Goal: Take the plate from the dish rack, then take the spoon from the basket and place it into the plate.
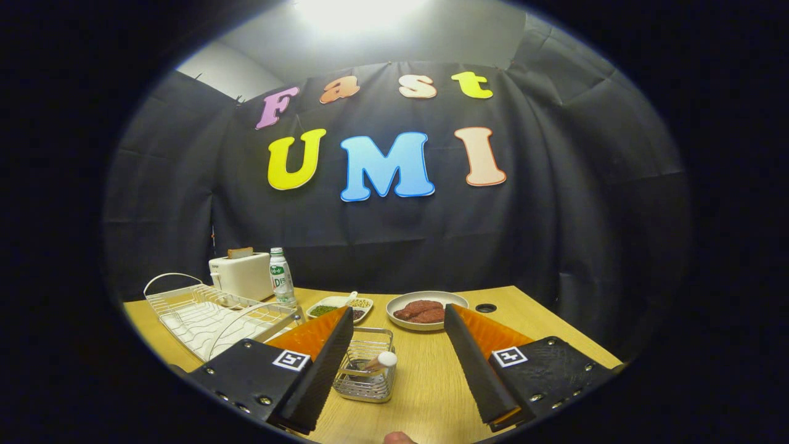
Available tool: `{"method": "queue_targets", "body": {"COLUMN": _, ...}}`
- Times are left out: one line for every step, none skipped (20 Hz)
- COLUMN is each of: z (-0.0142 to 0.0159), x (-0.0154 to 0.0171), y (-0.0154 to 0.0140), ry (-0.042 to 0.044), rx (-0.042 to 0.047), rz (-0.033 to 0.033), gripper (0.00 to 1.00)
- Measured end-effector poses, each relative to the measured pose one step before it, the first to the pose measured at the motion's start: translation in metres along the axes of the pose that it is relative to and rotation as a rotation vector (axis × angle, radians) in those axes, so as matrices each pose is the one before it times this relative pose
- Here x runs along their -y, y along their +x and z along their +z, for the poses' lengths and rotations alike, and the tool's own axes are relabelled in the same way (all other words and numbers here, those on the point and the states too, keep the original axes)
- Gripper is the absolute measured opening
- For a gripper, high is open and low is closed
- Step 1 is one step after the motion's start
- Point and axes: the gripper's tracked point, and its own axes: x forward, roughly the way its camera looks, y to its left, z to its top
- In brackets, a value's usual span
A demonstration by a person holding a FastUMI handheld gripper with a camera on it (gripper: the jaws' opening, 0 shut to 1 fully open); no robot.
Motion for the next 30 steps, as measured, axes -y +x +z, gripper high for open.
{"method": "queue_targets", "body": {"z": -0.00624, "x": -0.00163, "y": 0.00555, "ry": 0.00987, "rx": -0.00149, "rz": -0.00282, "gripper": 0.92}}
{"method": "queue_targets", "body": {"z": -0.00807, "x": -0.00128, "y": 0.00483, "ry": 0.00853, "rx": -0.01494, "rz": 0.00312, "gripper": 0.92}}
{"method": "queue_targets", "body": {"z": -0.01154, "x": -0.00014, "y": 0.00571, "ry": 0.00621, "rx": -0.02464, "rz": 0.00137, "gripper": 0.88}}
{"method": "queue_targets", "body": {"z": -0.00878, "x": -0.00035, "y": 0.00267, "ry": -0.00137, "rx": -0.02660, "rz": 0.00845, "gripper": 0.85}}
{"method": "queue_targets", "body": {"z": 0.00001, "x": -0.00300, "y": -0.00248, "ry": -0.00432, "rx": -0.00731, "rz": 0.01953, "gripper": 0.67}}
{"method": "queue_targets", "body": {"z": 0.00187, "x": -0.00137, "y": 0.00212, "ry": 0.00640, "rx": 0.00789, "rz": 0.00375, "gripper": 0.57}}
{"method": "queue_targets", "body": {"z": 0.00133, "x": -0.00481, "y": -0.00364, "ry": 0.01576, "rx": -0.00873, "rz": 0.01239, "gripper": 0.25}}
{"method": "queue_targets", "body": {"z": 0.00000, "x": -0.00235, "y": -0.00017, "ry": -0.01320, "rx": -0.01132, "rz": -0.00131, "gripper": 0.24}}
{"method": "queue_targets", "body": {"z": 0.00417, "x": 0.00347, "y": -0.00122, "ry": -0.01046, "rx": 0.00313, "rz": -0.02101, "gripper": 0.23}}
{"method": "queue_targets", "body": {"z": 0.00521, "x": -0.00452, "y": -0.00322, "ry": -0.01338, "rx": -0.00254, "rz": 0.00513, "gripper": 0.12}}
{"method": "queue_targets", "body": {"z": 0.00488, "x": -0.00739, "y": -0.00204, "ry": -0.01236, "rx": -0.00647, "rz": 0.00811, "gripper": 0.12}}
{"method": "queue_targets", "body": {"z": 0.00460, "x": -0.00400, "y": -0.00269, "ry": -0.00622, "rx": -0.00079, "rz": 0.00457, "gripper": 0.12}}
{"method": "queue_targets", "body": {"z": 0.00547, "x": -0.00101, "y": -0.00244, "ry": -0.00816, "rx": -0.00742, "rz": 0.00270, "gripper": 0.12}}
{"method": "queue_targets", "body": {"z": 0.00430, "x": 0.00023, "y": -0.00244, "ry": -0.00228, "rx": -0.00068, "rz": -0.00398, "gripper": 0.12}}
{"method": "queue_targets", "body": {"z": 0.00654, "x": -0.00089, "y": -0.00372, "ry": 0.00116, "rx": -0.00082, "rz": -0.00215, "gripper": 0.12}}
{"method": "queue_targets", "body": {"z": 0.01024, "x": -0.00057, "y": -0.00388, "ry": 0.00336, "rx": 0.00588, "rz": -0.00452, "gripper": 0.12}}
{"method": "queue_targets", "body": {"z": 0.00892, "x": -0.00130, "y": -0.00293, "ry": 0.00293, "rx": 0.00438, "rz": 0.00117, "gripper": 0.12}}
{"method": "queue_targets", "body": {"z": 0.00838, "x": -0.00079, "y": -0.00377, "ry": -0.00004, "rx": -0.00402, "rz": -0.00032, "gripper": 0.12}}
{"method": "queue_targets", "body": {"z": 0.00579, "x": -0.00069, "y": -0.00279, "ry": -0.00235, "rx": -0.01089, "rz": -0.00177, "gripper": 0.12}}
{"method": "queue_targets", "body": {"z": 0.00812, "x": -0.00176, "y": -0.00302, "ry": -0.00338, "rx": -0.00728, "rz": 0.00395, "gripper": 0.12}}
{"method": "queue_targets", "body": {"z": 0.00827, "x": -0.00115, "y": -0.00365, "ry": -0.00077, "rx": -0.01067, "rz": -0.00171, "gripper": 0.12}}
{"method": "queue_targets", "body": {"z": 0.00942, "x": -0.00223, "y": -0.00484, "ry": 0.00218, "rx": -0.00706, "rz": 0.00322, "gripper": 0.12}}
{"method": "queue_targets", "body": {"z": 0.00841, "x": -0.00182, "y": -0.00450, "ry": -0.00313, "rx": -0.00840, "rz": -0.00444, "gripper": 0.12}}
{"method": "queue_targets", "body": {"z": 0.00781, "x": -0.00173, "y": -0.00550, "ry": -0.01106, "rx": -0.00932, "rz": -0.00124, "gripper": 0.12}}
{"method": "queue_targets", "body": {"z": 0.00740, "x": -0.00253, "y": -0.00641, "ry": -0.01009, "rx": -0.00603, "rz": -0.00270, "gripper": 0.12}}
{"method": "queue_targets", "body": {"z": 0.00776, "x": -0.00479, "y": -0.00813, "ry": -0.00818, "rx": -0.00516, "rz": 0.00456, "gripper": 0.12}}
{"method": "queue_targets", "body": {"z": 0.00414, "x": -0.00386, "y": -0.00672, "ry": -0.00663, "rx": -0.00902, "rz": 0.00366, "gripper": 0.12}}
{"method": "queue_targets", "body": {"z": 0.00355, "x": -0.00195, "y": -0.00824, "ry": -0.00731, "rx": -0.01304, "rz": -0.00166, "gripper": 0.12}}
{"method": "queue_targets", "body": {"z": 0.00486, "x": -0.00267, "y": -0.00822, "ry": 0.00165, "rx": -0.00639, "rz": 0.00080, "gripper": 0.12}}
{"method": "queue_targets", "body": {"z": 0.00514, "x": -0.00337, "y": -0.00747, "ry": 0.00481, "rx": 0.00049, "rz": 0.00206, "gripper": 0.12}}
